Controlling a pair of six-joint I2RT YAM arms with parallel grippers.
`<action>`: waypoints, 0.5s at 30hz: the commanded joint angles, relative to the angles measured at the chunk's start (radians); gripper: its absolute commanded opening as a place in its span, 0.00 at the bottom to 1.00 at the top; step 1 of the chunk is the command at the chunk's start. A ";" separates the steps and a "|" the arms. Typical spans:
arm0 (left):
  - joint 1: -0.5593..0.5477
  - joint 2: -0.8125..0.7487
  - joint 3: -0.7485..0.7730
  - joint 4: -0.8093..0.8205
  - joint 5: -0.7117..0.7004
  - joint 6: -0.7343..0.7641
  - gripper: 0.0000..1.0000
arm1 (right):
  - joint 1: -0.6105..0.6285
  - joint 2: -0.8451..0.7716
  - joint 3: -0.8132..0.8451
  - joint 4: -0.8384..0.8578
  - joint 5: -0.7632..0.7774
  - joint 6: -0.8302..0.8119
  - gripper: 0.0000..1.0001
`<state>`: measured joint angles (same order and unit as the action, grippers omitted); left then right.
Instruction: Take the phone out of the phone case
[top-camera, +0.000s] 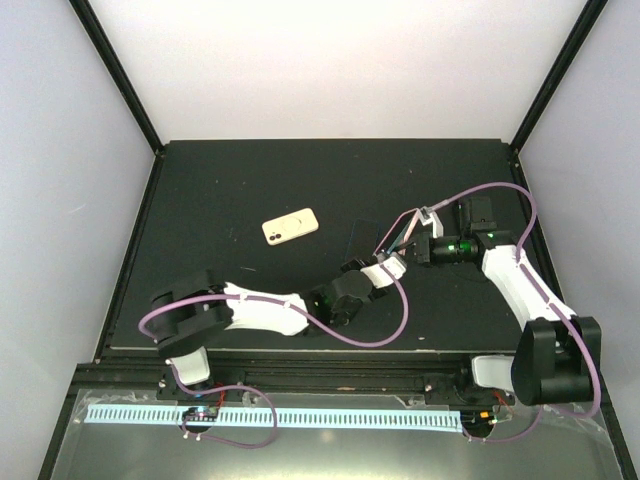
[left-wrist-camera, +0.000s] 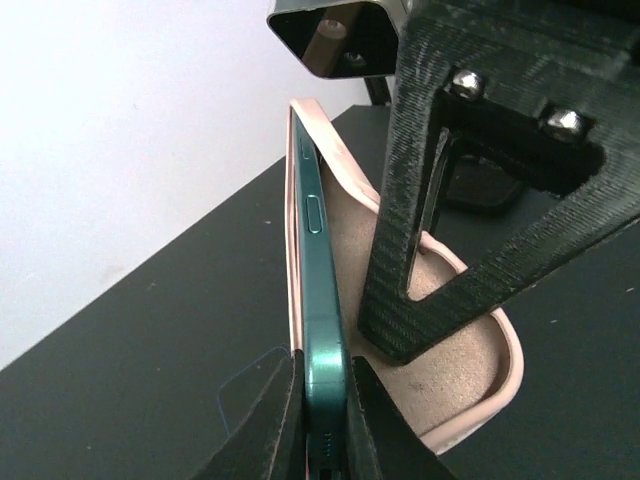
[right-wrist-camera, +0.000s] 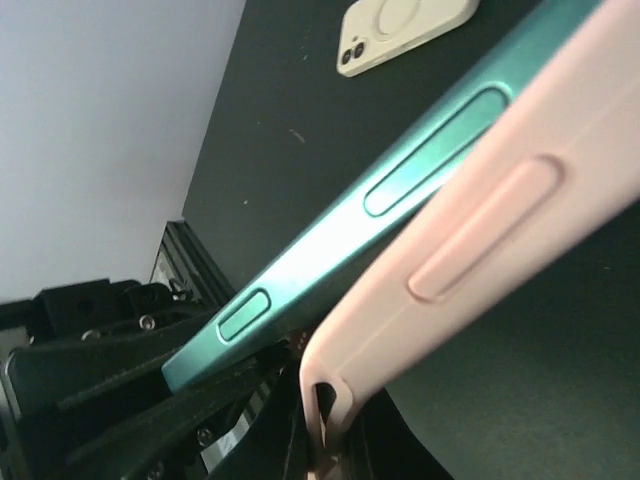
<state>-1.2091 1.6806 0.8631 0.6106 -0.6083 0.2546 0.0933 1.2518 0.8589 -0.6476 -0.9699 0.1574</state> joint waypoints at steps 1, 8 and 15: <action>0.032 -0.167 -0.065 -0.062 -0.034 -0.181 0.02 | -0.023 -0.019 0.036 0.005 0.241 -0.088 0.01; 0.027 -0.373 -0.168 -0.089 0.022 -0.284 0.01 | -0.023 -0.042 0.037 0.023 0.318 -0.081 0.01; 0.024 -0.552 -0.290 -0.145 0.033 -0.315 0.02 | -0.023 0.001 0.044 0.026 0.383 -0.086 0.01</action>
<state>-1.1797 1.1908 0.6170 0.4988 -0.5774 -0.0162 0.0723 1.2343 0.8787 -0.6567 -0.6670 0.0978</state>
